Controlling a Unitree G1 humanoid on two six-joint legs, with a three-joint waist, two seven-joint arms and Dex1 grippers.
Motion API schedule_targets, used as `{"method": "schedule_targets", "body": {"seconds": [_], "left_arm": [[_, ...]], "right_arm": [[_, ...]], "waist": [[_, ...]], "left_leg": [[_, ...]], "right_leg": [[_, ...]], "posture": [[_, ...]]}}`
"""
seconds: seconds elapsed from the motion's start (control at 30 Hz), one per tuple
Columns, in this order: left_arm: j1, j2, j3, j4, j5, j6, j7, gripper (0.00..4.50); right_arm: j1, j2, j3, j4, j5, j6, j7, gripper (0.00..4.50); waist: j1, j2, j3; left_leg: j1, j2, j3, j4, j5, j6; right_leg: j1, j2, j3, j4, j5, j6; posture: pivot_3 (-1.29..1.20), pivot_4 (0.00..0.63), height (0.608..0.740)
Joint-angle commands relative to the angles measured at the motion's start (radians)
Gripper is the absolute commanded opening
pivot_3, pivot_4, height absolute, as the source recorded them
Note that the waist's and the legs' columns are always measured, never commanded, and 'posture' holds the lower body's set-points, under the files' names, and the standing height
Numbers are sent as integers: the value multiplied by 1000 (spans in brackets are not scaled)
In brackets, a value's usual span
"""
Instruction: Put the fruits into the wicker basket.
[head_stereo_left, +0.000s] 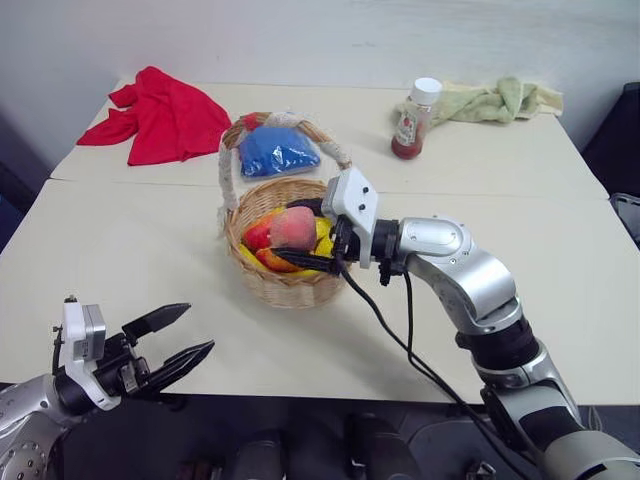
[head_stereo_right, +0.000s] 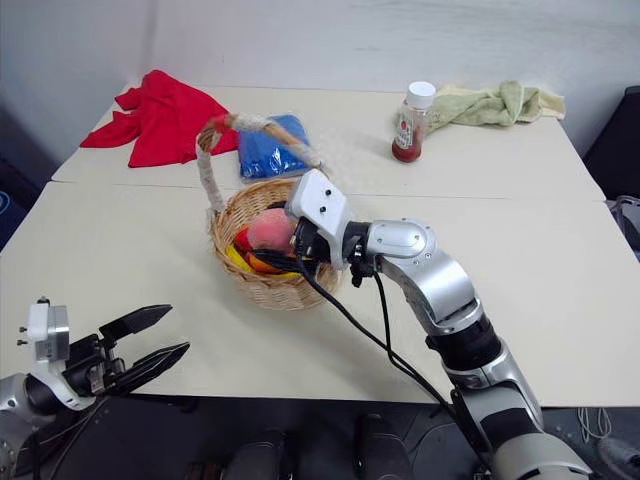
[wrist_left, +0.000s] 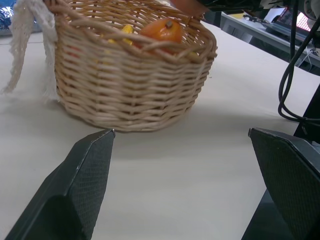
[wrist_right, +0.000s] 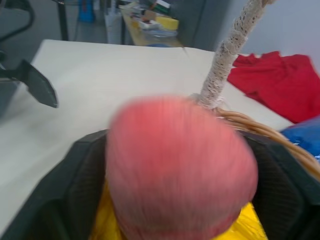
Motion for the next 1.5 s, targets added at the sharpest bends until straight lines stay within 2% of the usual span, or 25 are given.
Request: {"method": "schedule_targets", "body": {"seconds": [0.03, 0.17, 0.3, 0.4, 0.5, 0.63, 0.7, 0.8, 1.0, 1.17, 1.2, 1.3, 1.5], "left_arm": [[10, -6, 16, -45, -7, -26, 5, 4500], [-13, -8, 9, -47, -19, -26, 19, 4500], [-38, 5, 6, -36, -23, -21, 16, 4500], [-63, 7, 7, -31, -38, -14, 23, 4500], [-96, 13, 1, -29, -47, 0, 33, 4500], [-126, 22, -10, -23, -47, 14, 40, 4500], [-143, 26, -21, -20, -43, 19, 45, 4500], [-151, 28, -26, -17, -40, 22, 43, 4500], [-149, 37, -21, -4, -38, 19, 29, 4500], [-179, 43, -51, 12, -33, 20, 18, 4500], [-187, 45, -59, 19, -31, 20, 15, 4500], [-238, 52, -102, 55, -20, 22, -4, 4500], [-363, 60, -199, 155, 12, 17, -57, 4500]], "right_arm": [[40, 5, -40, -85, 92, -48, 81, 4479], [162, -61, -206, -192, 396, 92, 192, 4479], [267, -277, -317, -279, 618, 279, 292, 4479], [286, -338, -358, -209, 559, 223, 292, 4479], [209, -342, -325, -14, 367, 28, 306, 4479], [87, -282, -261, 179, 242, -97, 317, 4479], [21, -209, -210, 303, 201, -162, 351, 4479], [-32, -137, -168, 421, 173, -218, 412, 3979], [-77, -100, -175, 501, 141, -271, 459, 2022], [-11, -132, -241, 398, 185, -255, 450, 296], [7, -138, -257, 364, 200, -239, 441, 122], [124, -197, -334, 175, 256, -179, 398, 129], [374, -283, -610, -100, 343, -100, 183, 129]], "waist": [[0, 0, 0], [5, 0, 0], [5, 0, 0], [-3, 0, 0], [-10, 0, 0], [-8, 1, 1], [2, 1, 1], [-5, 1, 1], [4, 1, 1], [5, 2, 1], [5, 2, 1], [8, 2, 1], [8, 2, 1]], "left_leg": [[0, 0, 0, 0, 0, 1], [0, 2, -1, 0, -2, 4], [1, 1, -3, 1, -2, 6], [7, 1, -3, 2, -2, 6], [12, 4, -3, 1, -1, 5], [11, 4, -4, 0, 0, 3], [7, 4, -4, 0, 0, 2], [5, 4, -1, 2, 1, 3], [5, 4, -3, 3, 1, 3], [5, 4, -4, 1, 1, 2], [5, 4, -4, 1, 1, 2], [4, 4, -5, 1, 1, 2], [4, 3, -5, 0, 0, 2]], "right_leg": [[0, 0, -1, 0, 0, 0], [1, 1, -3, 1, 0, 0], [4, 0, -5, 0, 0, 1], [9, 0, -5, 0, 0, 1], [13, 3, -5, 0, 1, -1], [12, 4, -6, 0, 1, -2], [8, 5, -6, 0, 1, -2], [7, 4, -6, 0, 1, -1], [8, 3, -7, 1, 1, -1], [7, 3, -8, 1, 1, -1], [7, 3, -8, 0, 1, -1], [7, 2, -9, 0, 1, -1], [8, 2, -9, -1, 1, 0]], "posture": [[0, 150, 740], [0, 150, 740], [0, 150, 740], [0, 150, 740], [0, 150, 740], [0, 150, 740], [0, 150, 740], [0, 150, 740], [0, 150, 740], [0, 150, 740], [0, 150, 740], [0, 150, 740], [0, 150, 740]]}}
